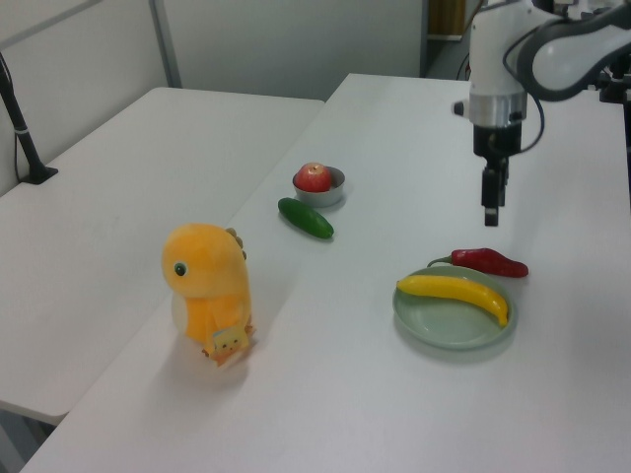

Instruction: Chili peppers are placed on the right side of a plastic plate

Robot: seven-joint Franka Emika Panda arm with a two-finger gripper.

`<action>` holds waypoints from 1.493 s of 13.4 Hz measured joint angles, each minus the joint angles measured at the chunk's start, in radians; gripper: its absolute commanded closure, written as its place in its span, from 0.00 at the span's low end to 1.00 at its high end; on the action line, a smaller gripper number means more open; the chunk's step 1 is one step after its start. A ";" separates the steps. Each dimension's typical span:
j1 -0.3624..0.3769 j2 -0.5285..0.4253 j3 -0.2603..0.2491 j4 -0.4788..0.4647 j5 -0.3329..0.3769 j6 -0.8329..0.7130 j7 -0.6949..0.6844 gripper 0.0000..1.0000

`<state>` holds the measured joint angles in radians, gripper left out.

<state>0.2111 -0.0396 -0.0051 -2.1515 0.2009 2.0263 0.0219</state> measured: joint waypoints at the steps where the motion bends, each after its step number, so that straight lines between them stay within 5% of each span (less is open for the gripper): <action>1: 0.000 -0.001 0.000 0.043 0.000 -0.025 0.054 0.00; 9: -0.098 -0.021 -0.002 0.462 -0.010 -0.340 0.357 0.00; 15: -0.100 -0.026 0.005 0.523 -0.125 -0.383 0.409 0.00; 20: -0.100 -0.026 0.002 0.523 -0.186 -0.373 0.157 0.00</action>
<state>0.1116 -0.0659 -0.0030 -1.6282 0.0153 1.6530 0.1786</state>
